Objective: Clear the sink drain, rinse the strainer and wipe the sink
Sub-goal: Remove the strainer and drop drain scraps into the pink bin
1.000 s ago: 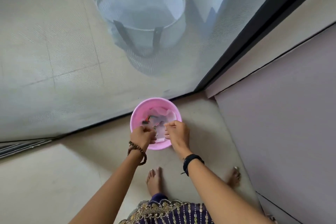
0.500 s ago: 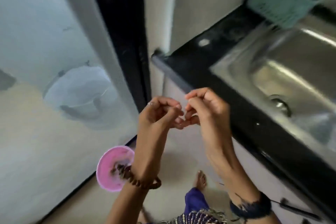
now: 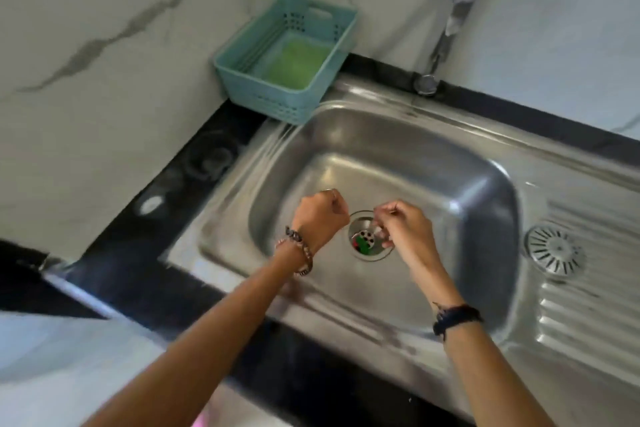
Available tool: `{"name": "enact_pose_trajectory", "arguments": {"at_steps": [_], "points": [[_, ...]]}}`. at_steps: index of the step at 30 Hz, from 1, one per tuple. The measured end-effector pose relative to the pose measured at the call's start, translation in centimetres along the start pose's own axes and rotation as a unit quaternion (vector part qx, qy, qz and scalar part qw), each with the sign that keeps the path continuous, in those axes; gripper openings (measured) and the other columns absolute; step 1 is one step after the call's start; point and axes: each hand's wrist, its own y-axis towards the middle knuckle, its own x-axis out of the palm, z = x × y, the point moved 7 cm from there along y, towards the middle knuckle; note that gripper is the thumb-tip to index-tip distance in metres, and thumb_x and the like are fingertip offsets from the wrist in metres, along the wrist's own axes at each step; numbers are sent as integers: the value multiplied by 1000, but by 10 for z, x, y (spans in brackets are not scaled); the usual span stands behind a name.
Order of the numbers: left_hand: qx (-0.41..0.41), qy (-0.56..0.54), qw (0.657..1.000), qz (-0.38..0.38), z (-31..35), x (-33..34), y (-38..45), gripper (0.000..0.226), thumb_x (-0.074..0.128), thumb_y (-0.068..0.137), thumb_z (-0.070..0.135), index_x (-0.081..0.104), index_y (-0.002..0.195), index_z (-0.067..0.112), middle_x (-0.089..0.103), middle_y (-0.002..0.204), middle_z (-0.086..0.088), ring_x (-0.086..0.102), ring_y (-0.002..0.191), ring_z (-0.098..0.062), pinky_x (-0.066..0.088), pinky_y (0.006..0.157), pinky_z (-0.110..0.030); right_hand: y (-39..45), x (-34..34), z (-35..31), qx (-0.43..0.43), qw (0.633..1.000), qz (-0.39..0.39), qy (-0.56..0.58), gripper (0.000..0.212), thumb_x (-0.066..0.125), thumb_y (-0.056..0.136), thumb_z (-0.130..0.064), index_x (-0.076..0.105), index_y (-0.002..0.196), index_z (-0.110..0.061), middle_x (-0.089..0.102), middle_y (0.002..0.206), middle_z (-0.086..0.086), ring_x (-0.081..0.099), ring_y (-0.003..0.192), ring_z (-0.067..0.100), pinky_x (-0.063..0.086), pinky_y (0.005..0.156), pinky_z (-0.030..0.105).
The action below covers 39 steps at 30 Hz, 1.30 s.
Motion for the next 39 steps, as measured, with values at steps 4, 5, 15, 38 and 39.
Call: {"name": "enact_pose_trajectory", "arguments": {"at_steps": [4,5,15,38,39], "points": [[0,197,978,-69,-20,47,70,23,48,85,15,68,91,7,70,98,-14,63,91,-29,49,75,-31,61,-7,52,59,990,-18,-125,11,58,82,-12,67,88,-13,67,85,6,62,76,22,52,71,35],[6,236,967,-92,-26,59,79,23,48,84,16,69,92,9,69,100,-13,63,92,-29,49,75,-32,70,-5,63,65,985,-27,-160,14,57,82,-13,68,91,-12,68,89,7,63,81,24,51,71,33],[113,428,879,-178,-50,154,121,23,49,91,16,59,108,4,50,118,-15,46,113,-29,47,81,-35,117,48,125,16,888,-103,-447,28,52,89,-38,64,96,-14,69,99,4,65,92,25,44,67,29],[-5,116,990,-77,-35,86,112,18,65,80,22,72,90,8,57,88,-5,50,82,-14,40,67,-23,117,-2,67,9,970,-87,-225,8,69,78,-27,75,82,-25,67,76,-9,57,71,11,36,53,20],[-31,66,994,-79,-35,81,108,19,66,80,20,72,90,5,61,87,-6,52,80,-12,40,63,-21,113,-4,62,19,979,-93,-178,6,69,77,-26,75,79,-26,65,69,-13,55,66,6,36,52,19]]}}
